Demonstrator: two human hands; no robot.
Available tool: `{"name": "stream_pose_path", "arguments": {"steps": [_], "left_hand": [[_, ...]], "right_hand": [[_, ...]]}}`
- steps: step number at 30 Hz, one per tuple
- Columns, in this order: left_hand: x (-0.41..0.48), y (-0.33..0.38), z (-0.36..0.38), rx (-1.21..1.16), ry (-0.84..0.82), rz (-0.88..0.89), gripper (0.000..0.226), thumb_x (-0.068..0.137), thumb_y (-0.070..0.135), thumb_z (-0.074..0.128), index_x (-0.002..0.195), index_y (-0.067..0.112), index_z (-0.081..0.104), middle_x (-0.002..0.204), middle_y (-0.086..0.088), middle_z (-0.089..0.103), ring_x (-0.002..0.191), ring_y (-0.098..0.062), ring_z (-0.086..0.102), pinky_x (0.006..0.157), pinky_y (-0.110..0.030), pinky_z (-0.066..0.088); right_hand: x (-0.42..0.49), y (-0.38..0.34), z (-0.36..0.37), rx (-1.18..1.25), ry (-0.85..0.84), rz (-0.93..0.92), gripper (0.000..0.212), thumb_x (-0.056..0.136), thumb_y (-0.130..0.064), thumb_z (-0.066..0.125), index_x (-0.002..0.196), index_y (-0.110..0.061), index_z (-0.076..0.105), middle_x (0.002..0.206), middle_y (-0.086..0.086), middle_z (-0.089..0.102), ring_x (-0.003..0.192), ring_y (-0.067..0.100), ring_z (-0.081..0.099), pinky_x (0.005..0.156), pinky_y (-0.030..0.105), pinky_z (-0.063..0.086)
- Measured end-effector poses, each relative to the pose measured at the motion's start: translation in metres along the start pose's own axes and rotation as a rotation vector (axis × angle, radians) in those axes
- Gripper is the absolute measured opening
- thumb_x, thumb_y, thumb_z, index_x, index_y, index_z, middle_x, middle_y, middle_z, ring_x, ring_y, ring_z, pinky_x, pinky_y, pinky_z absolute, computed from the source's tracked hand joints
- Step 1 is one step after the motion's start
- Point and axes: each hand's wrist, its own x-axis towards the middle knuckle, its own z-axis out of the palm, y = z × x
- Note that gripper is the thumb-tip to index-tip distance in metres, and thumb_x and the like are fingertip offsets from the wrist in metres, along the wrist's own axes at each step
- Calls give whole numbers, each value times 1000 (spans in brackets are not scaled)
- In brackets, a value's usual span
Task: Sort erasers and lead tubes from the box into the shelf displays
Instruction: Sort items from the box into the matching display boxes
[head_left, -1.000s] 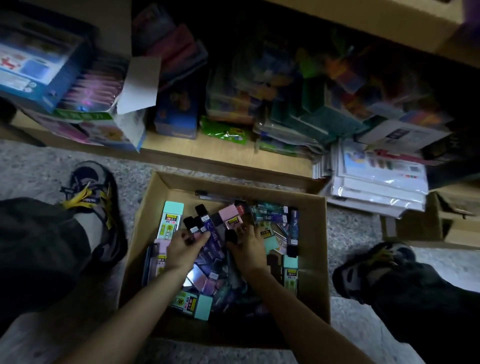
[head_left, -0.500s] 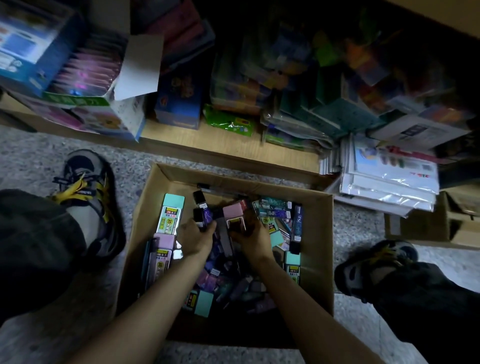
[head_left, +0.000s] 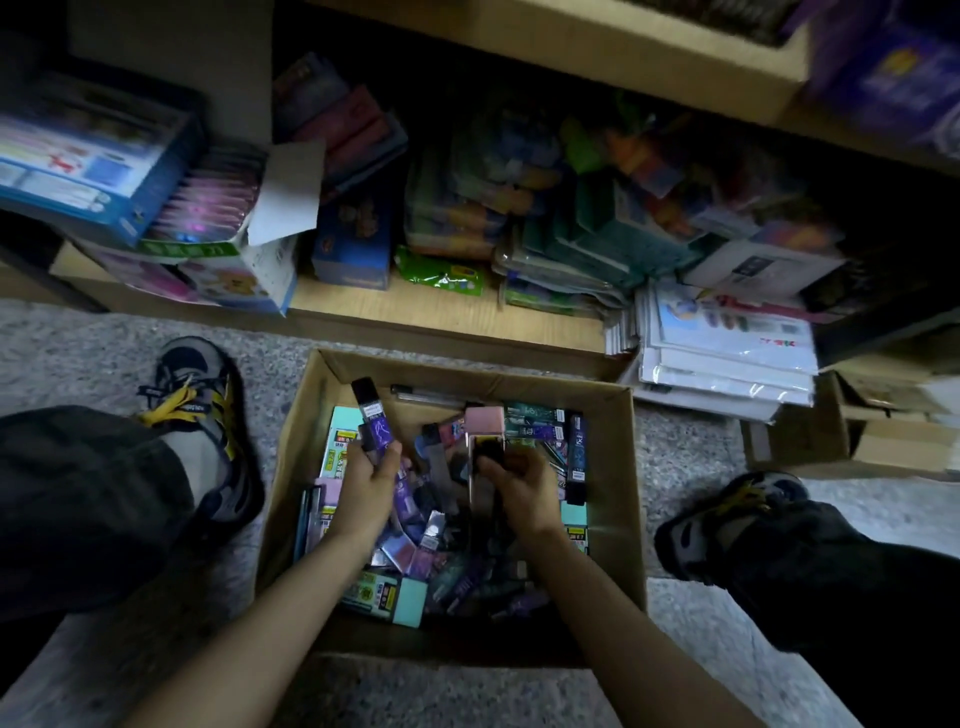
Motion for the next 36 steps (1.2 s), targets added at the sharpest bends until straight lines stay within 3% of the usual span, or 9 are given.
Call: {"name": "stream_pose_path", "arguments": {"steps": [6, 10, 13, 16, 19, 24, 28, 31, 36], "left_hand": [[-27, 15, 10, 22, -158, 12, 5, 92, 29, 56, 94, 33, 58, 95, 6, 64, 89, -13, 61, 71, -27, 46], [-52, 34, 23, 5, -243, 62, 19, 92, 32, 55, 111, 27, 56, 107, 1, 65, 90, -7, 63, 71, -18, 51], [-71, 50, 31, -94, -278, 65, 24, 94, 28, 53, 117, 23, 56, 112, -5, 66, 98, -20, 65, 87, -33, 51], [-90, 68, 32, -252, -309, 49, 15, 94, 28, 53, 105, 24, 62, 92, 0, 74, 79, -16, 71, 66, -28, 54], [-111, 84, 33, -205, -356, 118, 31, 84, 50, 57, 102, 25, 64, 86, 3, 75, 80, -15, 72, 65, -26, 55], [-137, 104, 31, -219, -408, 193, 44, 74, 44, 66, 111, 20, 63, 91, 0, 75, 83, -16, 71, 63, -24, 54], [-147, 116, 26, -261, -391, 204, 34, 79, 35, 69, 105, 14, 63, 77, 0, 74, 65, -12, 70, 51, -21, 50], [-157, 130, 26, -279, -377, 256, 33, 78, 32, 71, 103, 12, 64, 75, 0, 73, 63, -12, 68, 55, -26, 51], [-173, 161, 27, -370, -355, 410, 40, 75, 29, 71, 111, 13, 64, 100, -7, 73, 87, -22, 71, 65, -26, 55]], "right_hand": [[-23, -37, -20, 286, -52, 66, 32, 81, -15, 72, 106, 1, 59, 92, 12, 66, 77, 23, 62, 62, 29, 48], [-45, -63, -31, 334, -211, 25, 28, 87, -17, 65, 109, 1, 63, 83, 8, 68, 65, 14, 64, 55, 24, 49], [-63, -78, -36, 361, -239, -18, 27, 90, -16, 61, 110, 2, 63, 81, 5, 64, 54, 4, 59, 49, 16, 44], [-80, -91, -42, 429, -245, -43, 30, 91, -15, 60, 114, 4, 60, 90, 11, 66, 60, 8, 63, 53, 18, 50], [-96, -102, -47, 479, -276, -80, 23, 91, -12, 59, 109, 2, 61, 87, 10, 69, 67, 11, 68, 60, 20, 54], [-120, -119, -53, 446, -270, -174, 27, 92, -12, 58, 111, 6, 61, 100, 18, 68, 89, 21, 66, 85, 31, 54], [-139, -129, -58, 472, -257, -218, 23, 93, -17, 56, 104, 2, 63, 78, 3, 68, 65, 7, 66, 56, 16, 50], [-150, -142, -61, 497, -213, -278, 18, 94, -16, 56, 96, 0, 64, 77, 5, 67, 64, 9, 65, 59, 19, 53], [-165, -167, -67, 335, -2, -441, 29, 94, -28, 55, 74, -8, 59, 62, -1, 60, 62, 15, 54, 59, 25, 41]]}}
